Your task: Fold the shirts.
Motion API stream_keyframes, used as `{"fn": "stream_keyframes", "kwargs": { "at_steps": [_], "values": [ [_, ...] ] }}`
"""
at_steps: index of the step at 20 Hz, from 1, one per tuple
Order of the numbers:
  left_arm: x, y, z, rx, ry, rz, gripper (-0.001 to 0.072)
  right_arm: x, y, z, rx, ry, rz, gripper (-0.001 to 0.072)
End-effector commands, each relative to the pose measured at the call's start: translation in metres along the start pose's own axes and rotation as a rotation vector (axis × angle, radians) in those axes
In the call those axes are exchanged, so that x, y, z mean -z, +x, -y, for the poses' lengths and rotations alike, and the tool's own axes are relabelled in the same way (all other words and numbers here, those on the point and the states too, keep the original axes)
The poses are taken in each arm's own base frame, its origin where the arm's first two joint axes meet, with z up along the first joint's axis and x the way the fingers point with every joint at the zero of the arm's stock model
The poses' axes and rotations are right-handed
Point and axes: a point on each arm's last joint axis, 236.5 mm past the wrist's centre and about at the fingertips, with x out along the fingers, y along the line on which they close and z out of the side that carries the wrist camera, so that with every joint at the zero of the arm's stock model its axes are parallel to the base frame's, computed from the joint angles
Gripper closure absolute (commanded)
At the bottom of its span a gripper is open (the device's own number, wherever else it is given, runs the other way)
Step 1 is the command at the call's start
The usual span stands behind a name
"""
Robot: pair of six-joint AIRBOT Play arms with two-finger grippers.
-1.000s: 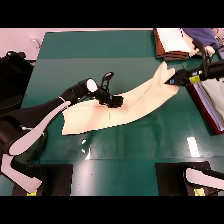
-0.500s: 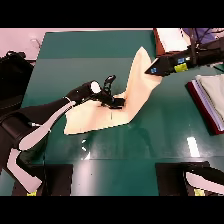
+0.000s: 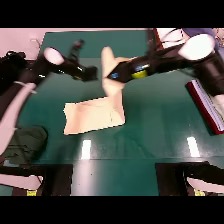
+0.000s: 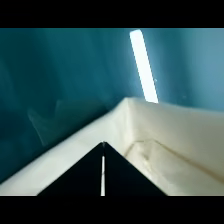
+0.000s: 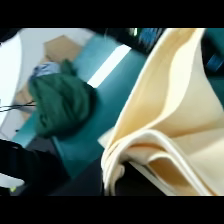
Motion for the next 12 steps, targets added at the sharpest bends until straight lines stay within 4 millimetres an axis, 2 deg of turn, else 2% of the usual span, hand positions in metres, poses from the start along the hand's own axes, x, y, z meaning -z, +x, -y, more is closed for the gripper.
{"fn": "stream_keyframes", "kwargs": {
  "at_steps": [1, 2, 3, 4, 5, 6, 8, 10, 12],
  "values": [
    [-0.05, -0.118, -0.037, -0.153, 0.046, 0.219, 0.0682, 0.012, 0.091, -0.048, -0.129, -0.028, 0.043, 0.0611],
    [-0.055, -0.141, -0.04, -0.179, 0.053, 0.263, 0.0682, 0.023, 0.118, -0.055, -0.158, 0.001, 0.029, 0.0405],
    [-0.058, -0.162, -0.042, -0.206, 0.06, 0.297, 0.0681, 0.033, 0.137, -0.059, -0.175, 0.006, -0.005, 0.0369],
    [-0.059, -0.176, -0.044, -0.222, 0.065, 0.322, 0.0682, 0.039, 0.149, -0.059, -0.18, -0.007, -0.035, 0.037],
    [-0.06, -0.187, -0.042, -0.233, 0.074, 0.339, 0.0681, 0.04, 0.152, -0.053, -0.173, -0.022, -0.053, 0.0373],
    [-0.059, -0.19, -0.041, -0.24, 0.081, 0.342, 0.0682, 0.04, 0.148, -0.039, -0.143, -0.041, -0.074, 0.0378],
    [-0.054, -0.189, -0.039, -0.231, 0.082, 0.321, 0.0681, 0.047, 0.126, 0.008, -0.051, -0.044, -0.131, 0.038],
    [-0.05, -0.188, -0.039, -0.229, 0.08, 0.304, 0.0682, 0.061, 0.09, 0.07, 0.07, 0.012, -0.167, 0.038],
    [-0.049, -0.184, -0.032, -0.218, 0.093, 0.299, 0.0682, 0.085, 0.046, 0.137, 0.196, 0.12, -0.186, 0.038]
  ]
}}
